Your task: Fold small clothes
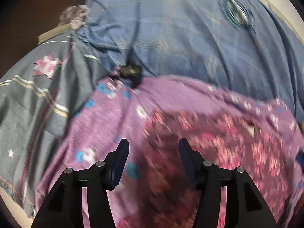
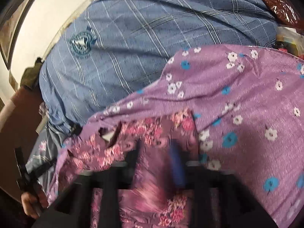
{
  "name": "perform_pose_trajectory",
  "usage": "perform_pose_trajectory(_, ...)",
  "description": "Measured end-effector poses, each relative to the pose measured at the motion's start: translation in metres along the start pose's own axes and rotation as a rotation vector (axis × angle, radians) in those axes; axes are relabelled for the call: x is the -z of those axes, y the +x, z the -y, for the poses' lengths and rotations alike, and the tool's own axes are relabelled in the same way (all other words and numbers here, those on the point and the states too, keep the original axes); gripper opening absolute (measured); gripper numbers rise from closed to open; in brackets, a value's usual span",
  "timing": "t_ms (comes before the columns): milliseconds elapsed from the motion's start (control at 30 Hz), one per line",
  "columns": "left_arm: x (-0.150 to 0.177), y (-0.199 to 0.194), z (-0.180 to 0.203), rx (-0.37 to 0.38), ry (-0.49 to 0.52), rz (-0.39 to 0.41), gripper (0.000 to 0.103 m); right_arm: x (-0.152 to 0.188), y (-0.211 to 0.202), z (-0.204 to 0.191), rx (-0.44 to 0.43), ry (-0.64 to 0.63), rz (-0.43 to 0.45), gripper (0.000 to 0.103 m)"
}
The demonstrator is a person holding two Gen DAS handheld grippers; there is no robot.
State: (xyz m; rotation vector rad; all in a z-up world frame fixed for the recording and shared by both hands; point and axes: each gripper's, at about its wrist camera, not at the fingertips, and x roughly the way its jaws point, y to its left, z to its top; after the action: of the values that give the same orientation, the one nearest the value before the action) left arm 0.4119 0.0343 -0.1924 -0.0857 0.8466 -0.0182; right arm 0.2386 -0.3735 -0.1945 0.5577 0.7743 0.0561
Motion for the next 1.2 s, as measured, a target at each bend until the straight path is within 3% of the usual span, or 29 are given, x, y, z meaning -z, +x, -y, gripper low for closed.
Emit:
perform_pose_trajectory(167, 0.021, 0.015, 0.008, 0.013, 0.051, -0.085, 0.054, -0.006, 0.041, 0.010, 0.000, 0.024, -0.134, 0.066)
perform_pose_trajectory(233, 0.022, 0.016, 0.005, 0.007, 0.066, -0.084, 0.054, 0.001, 0.056, 0.006, 0.049, -0.016, -0.216, 0.036)
perform_pose_trajectory(300, 0.024, 0.018, -0.001, -0.001, 0.073, -0.091, 0.057, 0.005, 0.057, -0.001, 0.108, -0.088, -0.222, 0.031)
perform_pose_trajectory(400, 0.026, 0.028, -0.009, -0.003, 0.048, -0.129, 0.057, 0.006, 0.049, -0.008, 0.147, -0.149, -0.209, 0.006)
perform_pose_trajectory(600, 0.031, 0.012, 0.009, -0.017, 0.072, -0.132, 0.057, 0.004, 0.007, -0.033, 0.202, -0.278, -0.035, 0.005)
perform_pose_trajectory(667, 0.034, 0.011, 0.011, -0.030, 0.097, -0.134, 0.058, 0.007, 0.020, -0.030, 0.236, -0.297, -0.059, 0.005)
perform_pose_trajectory(767, 0.035, 0.011, 0.008, -0.036, 0.095, -0.139, 0.062, 0.017, 0.061, -0.005, 0.287, -0.236, -0.177, 0.005)
perform_pose_trajectory(800, 0.034, 0.010, 0.007, -0.029, 0.078, -0.138, 0.062, 0.015, 0.059, -0.006, 0.280, -0.239, -0.144, 0.006)
perform_pose_trajectory(900, 0.025, -0.007, 0.007, -0.010, 0.055, -0.039, 0.060, 0.007, 0.040, -0.008, 0.260, -0.180, -0.091, 0.019)
perform_pose_trajectory(933, 0.022, -0.015, 0.008, 0.053, 0.065, 0.012, 0.060, 0.006, 0.033, -0.008, 0.247, -0.159, -0.064, 0.032)
perform_pose_trajectory(1000, 0.016, -0.024, 0.012, 0.034, 0.076, 0.095, 0.067, 0.001, 0.015, -0.014, 0.215, -0.150, 0.029, 0.040)
perform_pose_trajectory(1033, 0.015, -0.023, 0.013, -0.001, 0.095, 0.094, 0.073, 0.002, 0.012, -0.021, 0.196, -0.168, 0.053, 0.040)
perform_pose_trajectory(1100, 0.016, -0.009, 0.013, -0.041, 0.100, 0.047, 0.071, 0.006, 0.011, -0.037, 0.122, -0.222, 0.044, 0.039)
perform_pose_trajectory(1200, 0.024, 0.020, 0.019, -0.113, 0.154, -0.057, 0.073, 0.025, 0.026, -0.062, 0.078, -0.317, -0.055, 0.035)
